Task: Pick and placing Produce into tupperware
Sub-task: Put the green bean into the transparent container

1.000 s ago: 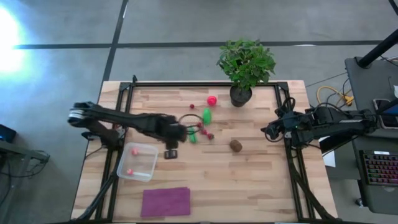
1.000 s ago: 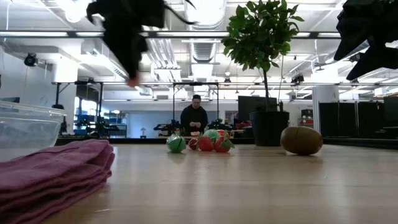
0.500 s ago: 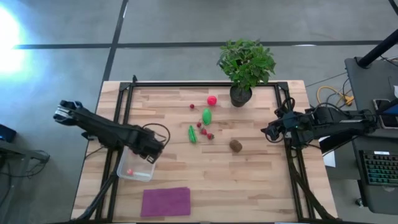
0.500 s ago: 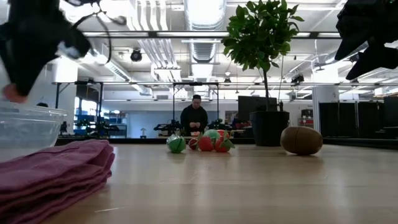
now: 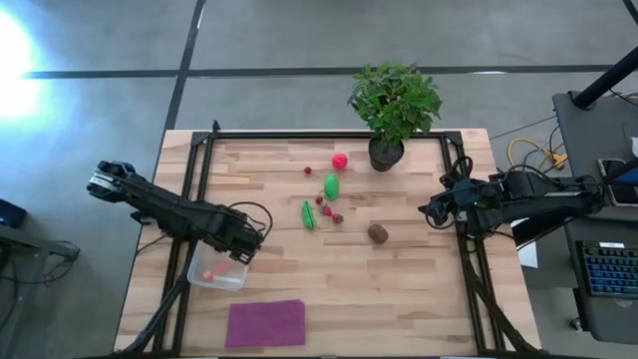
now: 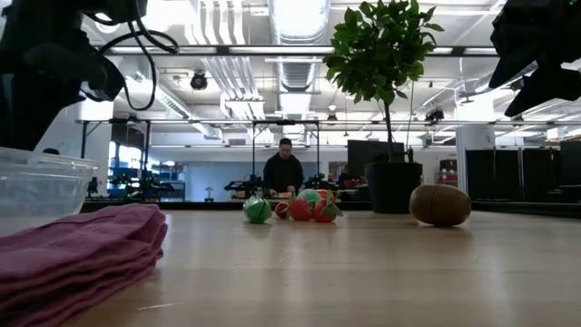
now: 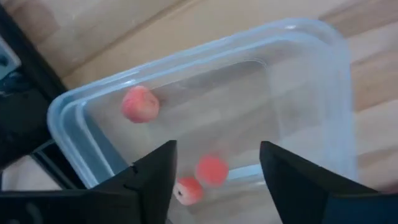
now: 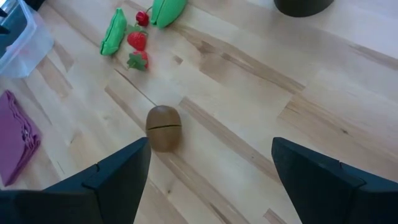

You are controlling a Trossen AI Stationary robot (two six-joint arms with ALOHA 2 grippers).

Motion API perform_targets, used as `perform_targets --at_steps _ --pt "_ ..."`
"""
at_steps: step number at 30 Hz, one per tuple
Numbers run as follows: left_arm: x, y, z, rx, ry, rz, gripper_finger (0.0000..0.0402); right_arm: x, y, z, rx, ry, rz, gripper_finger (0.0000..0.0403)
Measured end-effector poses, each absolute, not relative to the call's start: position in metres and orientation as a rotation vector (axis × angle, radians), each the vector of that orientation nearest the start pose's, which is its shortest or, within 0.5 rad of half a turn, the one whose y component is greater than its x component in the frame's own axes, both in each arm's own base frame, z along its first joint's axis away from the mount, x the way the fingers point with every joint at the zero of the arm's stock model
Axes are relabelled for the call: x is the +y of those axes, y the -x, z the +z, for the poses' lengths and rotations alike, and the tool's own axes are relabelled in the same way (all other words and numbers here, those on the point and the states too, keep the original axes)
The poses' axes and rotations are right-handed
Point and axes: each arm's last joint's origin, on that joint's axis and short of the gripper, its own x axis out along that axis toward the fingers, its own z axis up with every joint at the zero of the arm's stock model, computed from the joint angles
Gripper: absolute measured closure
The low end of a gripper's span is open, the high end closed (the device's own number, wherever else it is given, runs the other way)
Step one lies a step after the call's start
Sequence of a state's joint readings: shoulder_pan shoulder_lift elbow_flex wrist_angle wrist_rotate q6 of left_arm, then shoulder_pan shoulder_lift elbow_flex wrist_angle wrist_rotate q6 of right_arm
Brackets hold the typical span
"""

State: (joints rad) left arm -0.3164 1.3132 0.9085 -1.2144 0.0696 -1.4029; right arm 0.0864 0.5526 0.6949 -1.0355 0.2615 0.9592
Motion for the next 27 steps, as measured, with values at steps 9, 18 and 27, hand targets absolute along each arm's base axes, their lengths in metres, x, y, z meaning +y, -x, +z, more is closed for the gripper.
perform_targets --at_steps 9,18,27 --pt "-0.06 -0.233 0.269 1.071 0.444 0.462 0.0167 0.0 -0.09 0.262 0.722 -0.743 -0.567 0.0077" --pt "0.023 -0.266 0.239 1.001 0.991 0.88 0.0167 0.0 -0.09 0.262 0.714 -0.771 -0.579 0.0077" --pt "0.047 -0.321 0.211 0.894 1.038 0.873 0.0167 0.0 -0.09 0.262 0.713 -0.778 -0.582 0.0077"
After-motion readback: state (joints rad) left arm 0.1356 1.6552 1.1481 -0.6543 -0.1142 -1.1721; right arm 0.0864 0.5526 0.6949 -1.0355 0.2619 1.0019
